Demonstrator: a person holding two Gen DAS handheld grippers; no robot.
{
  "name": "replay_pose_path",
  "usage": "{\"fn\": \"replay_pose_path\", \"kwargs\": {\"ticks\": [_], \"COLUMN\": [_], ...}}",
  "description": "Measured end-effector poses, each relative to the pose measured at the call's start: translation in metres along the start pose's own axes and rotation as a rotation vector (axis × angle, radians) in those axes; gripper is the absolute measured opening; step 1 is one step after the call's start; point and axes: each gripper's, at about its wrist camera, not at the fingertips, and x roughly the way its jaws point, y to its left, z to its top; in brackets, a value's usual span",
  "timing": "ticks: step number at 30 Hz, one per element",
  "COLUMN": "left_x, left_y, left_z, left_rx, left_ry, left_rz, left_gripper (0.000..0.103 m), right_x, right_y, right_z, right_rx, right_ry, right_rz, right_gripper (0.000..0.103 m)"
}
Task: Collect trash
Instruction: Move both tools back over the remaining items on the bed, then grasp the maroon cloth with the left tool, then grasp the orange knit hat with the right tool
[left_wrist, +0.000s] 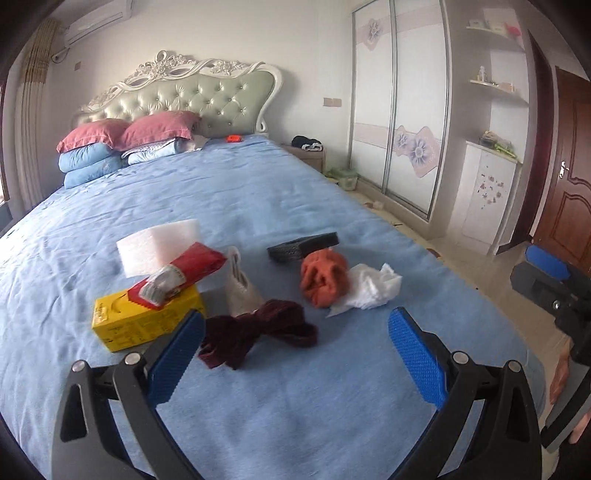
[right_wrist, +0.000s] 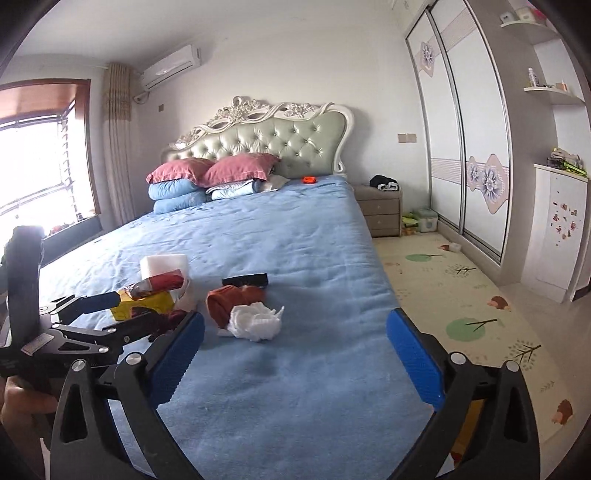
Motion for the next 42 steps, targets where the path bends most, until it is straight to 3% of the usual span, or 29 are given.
{"fn": "replay_pose_path", "kwargs": {"ticks": [5, 11, 16, 19, 26, 30, 38, 42], "left_x": [0.010, 0.047, 0.076, 0.081, 0.084, 0.077, 0.039, 0.030], "left_y": [0.024, 0.023, 0.033, 0.038, 0.038, 0.033, 0.055, 0.068], "left_z": [-0.005, -0.001, 0.003, 0.001, -0.004, -0.007, -0.006, -0.004], "left_rx": [0.003, 0.120, 0.101, 0.068, 0.054, 0.052, -0.086, -0.156], "left_ry": [0.021, 0.110, 0.210, 0.229, 0.245, 0.239, 0.100, 0.083], "left_rz": [0.000, -0.055, -0.108, -0.125, -0.126, -0.104, -0.131, -0.168], "left_gripper": [0.099, 0.099, 0.099, 0.098, 0.057, 0.022, 0.021, 0.022], "right_x": [0.019, 0.027, 0.035, 0.038, 0.052, 0.059, 0.068, 0.084], "right_y": [0.018, 0.027, 0.029, 0.030, 0.040, 0.044, 0.060, 0.080], "right_z": [0.002, 0.001, 0.003, 0.005, 0.003, -0.001, 0.006, 0.018], "right_rx": [-0.017, -0.029, -0.034, -0.036, -0.073, -0.094, -0.122, -0.153], "right_ry": [0.041, 0.067, 0.077, 0.083, 0.139, 0.166, 0.171, 0.174], "right_rz": [0.041, 0.073, 0.094, 0.095, 0.118, 0.121, 0.131, 0.137], "right_gripper": [0.095, 0.095, 0.095, 0.095, 0.095, 0.095, 0.095, 0.095]}}
